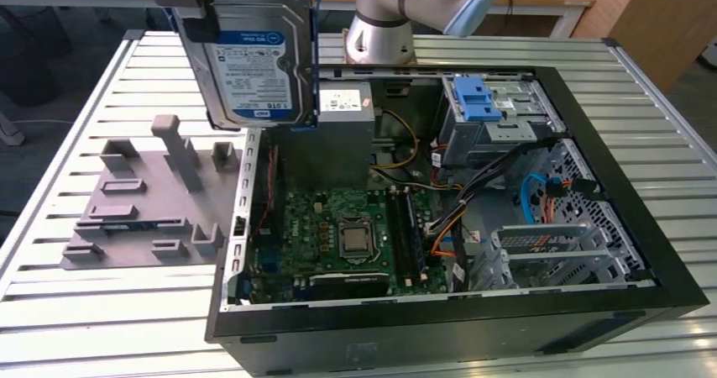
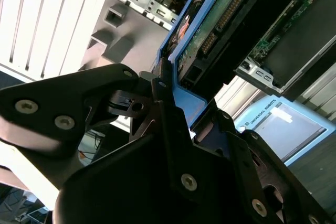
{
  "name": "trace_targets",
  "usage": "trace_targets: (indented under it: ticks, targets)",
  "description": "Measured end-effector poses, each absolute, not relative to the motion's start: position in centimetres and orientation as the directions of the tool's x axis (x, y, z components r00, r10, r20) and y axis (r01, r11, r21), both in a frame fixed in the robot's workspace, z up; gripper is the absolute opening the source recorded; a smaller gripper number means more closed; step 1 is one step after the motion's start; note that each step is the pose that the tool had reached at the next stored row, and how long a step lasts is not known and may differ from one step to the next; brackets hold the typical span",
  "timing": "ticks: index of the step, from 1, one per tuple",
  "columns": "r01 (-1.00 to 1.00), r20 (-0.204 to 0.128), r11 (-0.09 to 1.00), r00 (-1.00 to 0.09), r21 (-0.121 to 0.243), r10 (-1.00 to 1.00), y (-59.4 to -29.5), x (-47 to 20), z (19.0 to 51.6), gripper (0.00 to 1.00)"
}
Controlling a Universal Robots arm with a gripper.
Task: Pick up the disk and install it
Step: 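Pick up the disk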
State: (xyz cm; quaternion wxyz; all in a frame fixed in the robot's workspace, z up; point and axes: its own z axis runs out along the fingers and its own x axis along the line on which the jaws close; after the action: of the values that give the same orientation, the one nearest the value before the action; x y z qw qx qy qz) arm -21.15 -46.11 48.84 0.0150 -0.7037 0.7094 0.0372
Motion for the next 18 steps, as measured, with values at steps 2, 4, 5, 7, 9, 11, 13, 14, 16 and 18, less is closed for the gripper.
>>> trace_targets:
  ticks: [2,4,5,7,9,11,13,14,16,18]
  targets:
    - [-0.999,-0.074,0.007,-0.009,0.032,-0.997,-46.2,-20.9,48.8,0.36]
    - [-0.999,-0.074,0.007,-0.009,0.032,-0.997,-46.3,-20.7,48.8,0.36]
    - [-0.999,-0.074,0.007,-0.009,0.032,-0.997,-46.3,-20.5,48.8,0.36]
    - [-0.999,-0.074,0.007,-0.009,0.032,-0.997,-46.4,-20.3,48.8,0.36]
    - [-0.999,-0.074,0.007,-0.009,0.032,-0.997,-46.5,-20.1,48.8,0.36]
    - [-0.999,-0.074,0.007,-0.009,0.032,-0.997,-46.6,-19.8,48.8,0.36]
    - [-0.999,-0.074,0.007,-0.009,0.032,-0.997,-46.7,-19.6,48.8,0.36]
    - [-0.999,-0.074,0.007,-0.009,0.032,-0.997,-46.8,-19.4,48.8,0.36]
    - [-0.999,-0.074,0.007,-0.009,0.032,-0.997,-46.9,-19.2,48.8,0.36]
    - [-0.999,-0.074,0.007,-0.009,0.032,-0.997,-47.0,-19.0,48.8,0.36]
